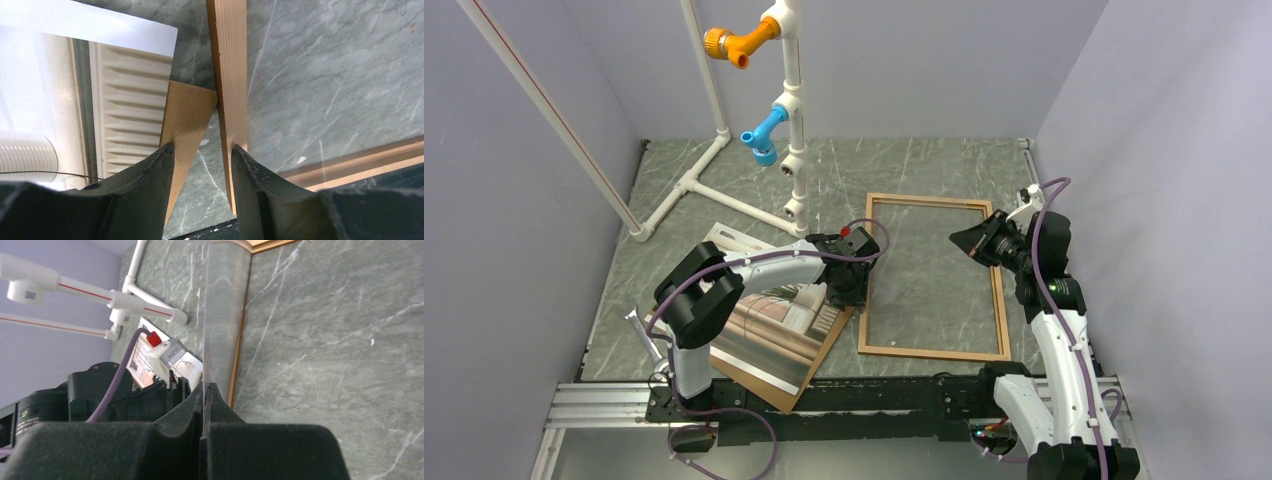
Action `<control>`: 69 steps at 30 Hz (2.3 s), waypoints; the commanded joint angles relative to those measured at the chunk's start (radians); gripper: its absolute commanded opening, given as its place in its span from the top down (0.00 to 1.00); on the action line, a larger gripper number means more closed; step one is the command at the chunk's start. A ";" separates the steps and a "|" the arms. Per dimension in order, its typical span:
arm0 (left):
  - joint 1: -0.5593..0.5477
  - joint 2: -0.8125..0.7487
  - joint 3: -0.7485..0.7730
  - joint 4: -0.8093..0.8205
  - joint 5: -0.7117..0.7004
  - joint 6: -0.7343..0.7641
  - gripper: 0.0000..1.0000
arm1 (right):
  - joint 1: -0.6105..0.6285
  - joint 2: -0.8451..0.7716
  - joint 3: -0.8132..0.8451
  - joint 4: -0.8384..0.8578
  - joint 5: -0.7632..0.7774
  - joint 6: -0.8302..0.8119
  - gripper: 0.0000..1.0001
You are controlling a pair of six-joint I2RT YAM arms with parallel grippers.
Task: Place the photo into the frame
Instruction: Place the photo frame item in the photo frame.
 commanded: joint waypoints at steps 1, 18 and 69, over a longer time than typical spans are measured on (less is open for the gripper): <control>-0.017 0.058 0.000 0.005 -0.026 0.008 0.50 | 0.005 0.015 -0.028 -0.058 0.004 -0.044 1.00; -0.019 0.062 0.011 -0.006 -0.030 0.011 0.50 | 0.005 0.029 -0.073 -0.090 0.077 -0.116 0.99; -0.023 0.070 0.014 -0.007 -0.024 0.009 0.50 | 0.005 0.094 0.038 -0.197 0.158 -0.224 0.47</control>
